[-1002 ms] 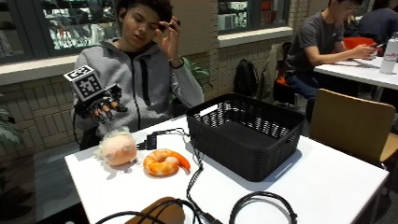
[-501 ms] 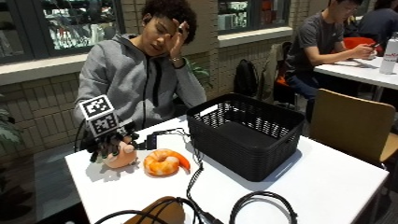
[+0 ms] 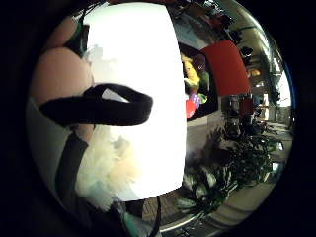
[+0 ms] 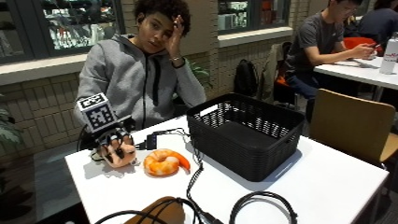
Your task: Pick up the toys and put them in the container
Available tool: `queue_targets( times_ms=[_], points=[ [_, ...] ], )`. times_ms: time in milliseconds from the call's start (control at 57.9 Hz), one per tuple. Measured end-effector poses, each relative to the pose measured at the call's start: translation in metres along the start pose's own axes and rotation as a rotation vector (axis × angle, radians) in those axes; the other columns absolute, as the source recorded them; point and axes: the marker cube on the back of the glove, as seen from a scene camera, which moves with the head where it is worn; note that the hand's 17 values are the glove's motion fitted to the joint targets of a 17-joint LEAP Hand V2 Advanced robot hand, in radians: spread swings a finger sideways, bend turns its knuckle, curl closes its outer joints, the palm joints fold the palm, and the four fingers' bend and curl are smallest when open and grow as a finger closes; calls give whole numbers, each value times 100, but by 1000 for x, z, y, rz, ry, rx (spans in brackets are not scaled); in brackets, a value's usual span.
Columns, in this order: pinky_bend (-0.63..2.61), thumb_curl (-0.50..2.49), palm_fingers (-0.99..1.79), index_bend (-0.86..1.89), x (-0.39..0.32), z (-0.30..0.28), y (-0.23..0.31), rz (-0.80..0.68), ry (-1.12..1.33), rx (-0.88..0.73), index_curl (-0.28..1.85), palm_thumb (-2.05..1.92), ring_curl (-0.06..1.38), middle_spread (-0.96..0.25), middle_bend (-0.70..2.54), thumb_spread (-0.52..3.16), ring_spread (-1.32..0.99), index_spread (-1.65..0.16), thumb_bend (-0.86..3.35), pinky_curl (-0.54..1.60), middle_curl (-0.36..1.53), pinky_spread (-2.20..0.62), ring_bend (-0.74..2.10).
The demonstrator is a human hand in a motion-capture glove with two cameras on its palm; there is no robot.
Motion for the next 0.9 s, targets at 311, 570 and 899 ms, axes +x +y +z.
queue_targets(
  times_ms=[311, 570, 899],
  points=[
    [104, 63, 73, 22, -84, -107, 15, -219, -50, 201, 46, 78, 34, -14, 36, 107, -26, -29, 24, 41, 32, -31, 81],
    [105, 73, 71, 26, -214, -134, -31, -536, 24, 196, 55, 81, 37, -18, 38, 87, -32, -30, 19, 42, 39, -33, 82],
    [109, 83, 67, 27, -339, -80, -120, -579, 33, 26, 67, 82, 43, -21, 40, 74, -35, -32, 14, 43, 49, -33, 84]
  ],
)
